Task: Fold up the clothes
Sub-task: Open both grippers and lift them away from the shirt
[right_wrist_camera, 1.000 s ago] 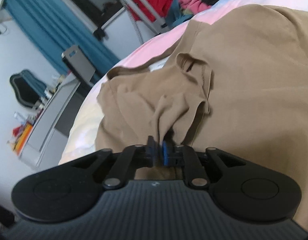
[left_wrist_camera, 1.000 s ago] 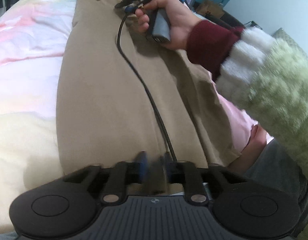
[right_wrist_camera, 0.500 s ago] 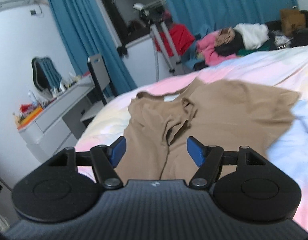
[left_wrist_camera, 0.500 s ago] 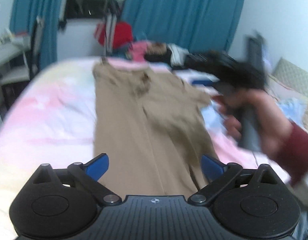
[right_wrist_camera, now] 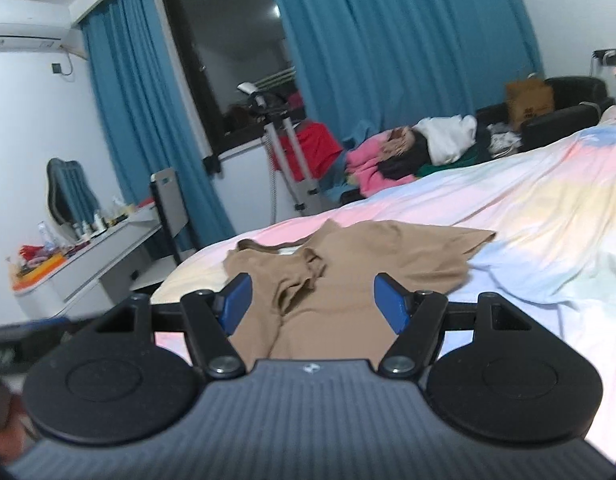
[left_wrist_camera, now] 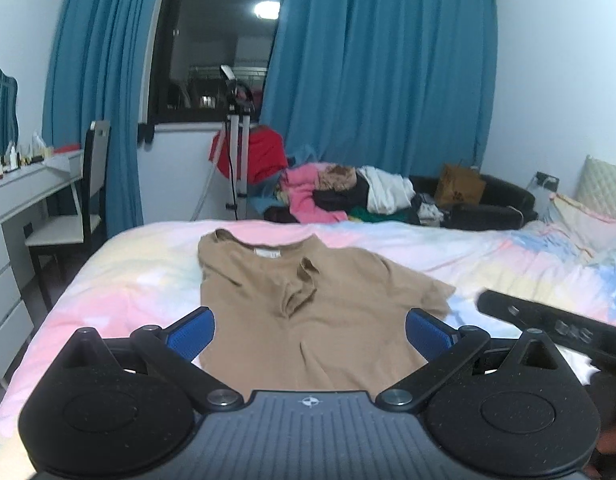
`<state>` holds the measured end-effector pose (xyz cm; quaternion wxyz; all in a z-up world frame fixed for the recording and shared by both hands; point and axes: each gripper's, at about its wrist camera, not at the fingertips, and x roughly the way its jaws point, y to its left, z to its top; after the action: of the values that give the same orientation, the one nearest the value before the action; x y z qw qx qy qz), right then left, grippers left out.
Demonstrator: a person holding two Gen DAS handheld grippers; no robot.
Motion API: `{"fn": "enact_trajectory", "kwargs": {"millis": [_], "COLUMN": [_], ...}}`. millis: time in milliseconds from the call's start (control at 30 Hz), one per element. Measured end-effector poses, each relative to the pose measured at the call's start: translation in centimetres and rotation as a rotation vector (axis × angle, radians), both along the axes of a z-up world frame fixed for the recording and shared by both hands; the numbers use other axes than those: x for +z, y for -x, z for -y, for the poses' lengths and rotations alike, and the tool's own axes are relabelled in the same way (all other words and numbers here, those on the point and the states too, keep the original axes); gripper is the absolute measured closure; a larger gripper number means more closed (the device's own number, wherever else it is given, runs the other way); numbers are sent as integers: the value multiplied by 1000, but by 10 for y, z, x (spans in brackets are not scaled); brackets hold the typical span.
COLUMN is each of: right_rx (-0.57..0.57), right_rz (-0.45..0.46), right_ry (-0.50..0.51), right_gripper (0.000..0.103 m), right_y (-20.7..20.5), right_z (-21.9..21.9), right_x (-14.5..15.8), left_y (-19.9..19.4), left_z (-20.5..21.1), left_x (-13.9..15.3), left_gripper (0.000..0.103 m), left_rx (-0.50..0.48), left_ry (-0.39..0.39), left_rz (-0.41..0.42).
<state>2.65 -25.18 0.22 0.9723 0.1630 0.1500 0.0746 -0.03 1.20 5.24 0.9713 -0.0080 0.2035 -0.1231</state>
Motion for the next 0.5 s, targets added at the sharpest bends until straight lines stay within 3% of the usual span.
{"fn": "enact_trajectory", "kwargs": {"millis": [167,267,367,500], "right_rx": [-1,-7,-22,-40], "right_rz": [-21,-72,-135,-155], "right_ry": [-4,-44,-93,-182], "right_gripper": [33,33,33,33], "right_y": [-10,-21,-33,-45], "right_z": [0,3,8,20], "right_x": [-15,-26,-38,-50], "left_y": [-25,-28,-26,-27], "left_z": [-5,-10,-15,-19], "left_x": [-51,-71,-78,-80], "left_gripper": [0,0,0,0], "left_rx": [55,72,94,93], "left_ry": [50,40,43,71], "left_rz": [-34,-58,-57,-70]}}
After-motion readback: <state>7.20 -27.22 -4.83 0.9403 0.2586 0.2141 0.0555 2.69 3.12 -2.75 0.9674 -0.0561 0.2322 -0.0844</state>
